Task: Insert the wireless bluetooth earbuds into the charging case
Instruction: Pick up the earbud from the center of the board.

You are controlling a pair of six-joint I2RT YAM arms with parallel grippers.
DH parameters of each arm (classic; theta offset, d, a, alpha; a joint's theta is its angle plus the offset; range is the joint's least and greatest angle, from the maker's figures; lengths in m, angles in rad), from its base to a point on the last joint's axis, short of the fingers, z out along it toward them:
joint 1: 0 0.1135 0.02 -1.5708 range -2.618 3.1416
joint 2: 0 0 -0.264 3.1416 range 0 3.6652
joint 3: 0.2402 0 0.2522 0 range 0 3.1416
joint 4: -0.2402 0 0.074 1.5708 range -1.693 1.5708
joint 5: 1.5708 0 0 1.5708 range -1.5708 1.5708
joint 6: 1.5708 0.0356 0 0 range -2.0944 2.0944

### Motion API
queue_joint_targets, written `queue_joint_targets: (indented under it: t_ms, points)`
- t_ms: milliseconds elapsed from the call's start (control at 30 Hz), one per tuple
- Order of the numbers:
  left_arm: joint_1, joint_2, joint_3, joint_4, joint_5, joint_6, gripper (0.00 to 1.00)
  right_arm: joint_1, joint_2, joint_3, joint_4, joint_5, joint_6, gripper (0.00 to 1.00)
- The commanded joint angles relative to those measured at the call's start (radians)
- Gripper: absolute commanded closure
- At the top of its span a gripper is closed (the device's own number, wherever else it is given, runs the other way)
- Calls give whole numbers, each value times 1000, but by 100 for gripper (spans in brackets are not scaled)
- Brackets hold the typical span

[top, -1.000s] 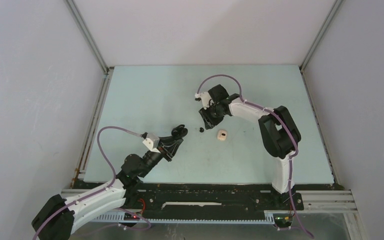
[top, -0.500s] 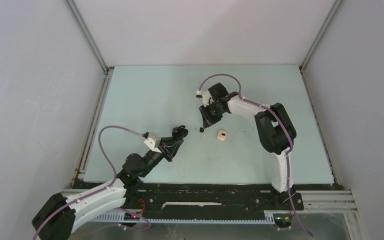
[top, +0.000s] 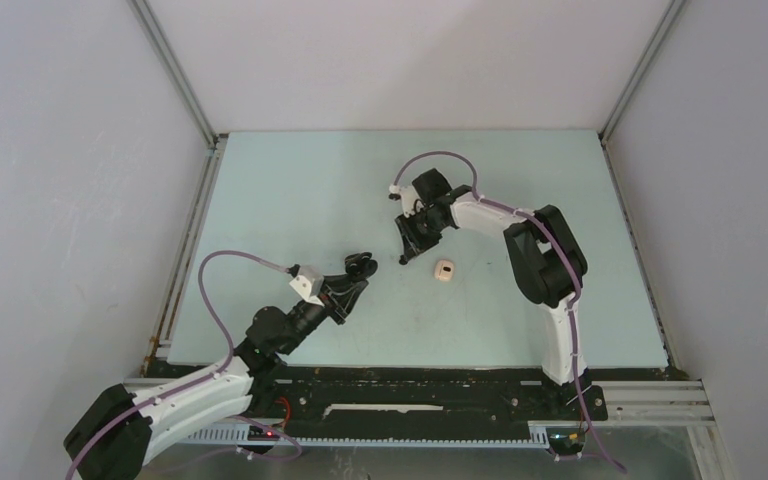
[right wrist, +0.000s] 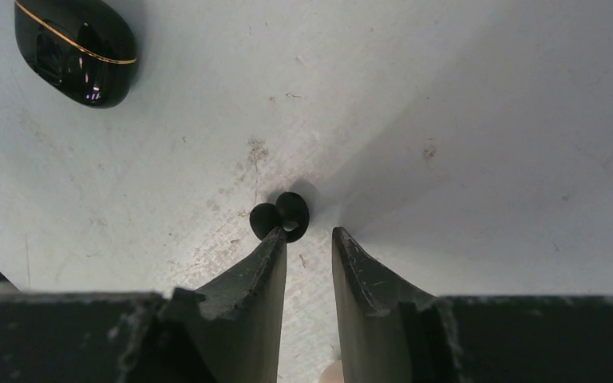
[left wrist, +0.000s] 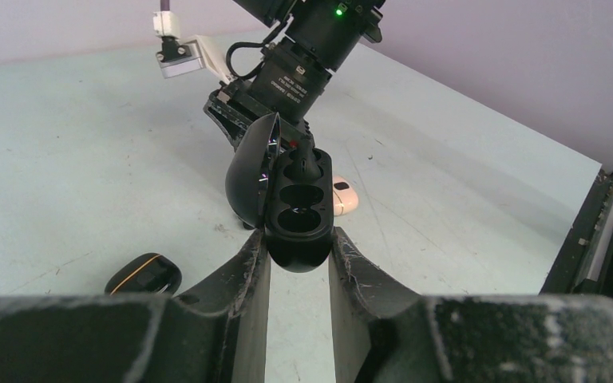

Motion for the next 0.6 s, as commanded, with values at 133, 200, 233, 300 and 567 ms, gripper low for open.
queue_joint_targets:
  t_ms: [133,200,233,300,567]
  points:
    - [8,11,17,37,29,8,100,12,32,70,-20,-8,6,71]
    - [8,15,17,37,31,8,100,13,39,82,-26,-15,6,71]
    - [8,18,19,37,32,8,100,12,42,89,-29,-17,6,72]
    - [8,23,21,37,34,8,100,12,50,104,-32,-23,6,72]
    - [8,38,25,37,38,8,100,18,77,144,-44,-63,6,74]
